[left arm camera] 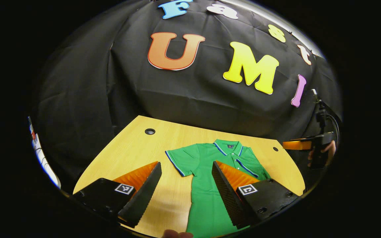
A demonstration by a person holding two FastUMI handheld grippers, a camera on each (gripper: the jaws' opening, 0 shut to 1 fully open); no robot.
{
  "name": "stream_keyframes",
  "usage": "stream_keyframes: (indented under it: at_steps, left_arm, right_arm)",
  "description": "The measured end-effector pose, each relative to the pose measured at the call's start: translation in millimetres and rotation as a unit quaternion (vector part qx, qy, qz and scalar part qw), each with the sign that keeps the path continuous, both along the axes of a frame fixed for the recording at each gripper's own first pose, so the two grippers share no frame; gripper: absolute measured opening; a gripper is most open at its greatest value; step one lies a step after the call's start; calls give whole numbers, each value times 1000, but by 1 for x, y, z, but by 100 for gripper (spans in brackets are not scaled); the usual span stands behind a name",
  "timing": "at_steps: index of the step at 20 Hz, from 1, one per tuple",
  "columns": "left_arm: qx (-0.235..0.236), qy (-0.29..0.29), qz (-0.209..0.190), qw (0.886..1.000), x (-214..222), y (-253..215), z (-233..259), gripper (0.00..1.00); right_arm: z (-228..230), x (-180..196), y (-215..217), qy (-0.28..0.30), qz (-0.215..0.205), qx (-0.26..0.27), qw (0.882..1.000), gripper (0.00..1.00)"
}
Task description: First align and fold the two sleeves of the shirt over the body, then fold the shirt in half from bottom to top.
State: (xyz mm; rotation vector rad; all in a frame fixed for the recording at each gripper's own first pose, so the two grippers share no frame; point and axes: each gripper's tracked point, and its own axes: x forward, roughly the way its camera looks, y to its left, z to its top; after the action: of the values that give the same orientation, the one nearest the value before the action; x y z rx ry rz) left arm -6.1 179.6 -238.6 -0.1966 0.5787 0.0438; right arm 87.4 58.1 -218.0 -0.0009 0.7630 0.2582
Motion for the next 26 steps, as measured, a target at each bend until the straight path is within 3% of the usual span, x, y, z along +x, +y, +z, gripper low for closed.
stream_keyframes:
  at_steps: [3, 9, 18, 21, 26]
  left_arm:
    - [-12, 5, -7, 1000, 26, 6, -15, 99]
    - [-40, 23, -20, 999, 74, 8, -49, 99]
    - [37, 100, -16, 994, 132, 43, -162, 99]
    - [52, 106, -6, 993, 140, 50, -178, 99]
    - [92, 121, -24, 988, 148, 45, -196, 100]
  right_arm:
    - [21, -27, -21, -9, -6, 4, 1000, 92]
    - [40, -57, -53, 2, -58, 52, 997, 92]
    - [10, -81, -94, 44, -90, 49, 994, 92]
    - [-9, -80, -109, 68, -116, 58, 989, 92]
    - [-31, -77, -109, 104, -144, 99, 979, 92]
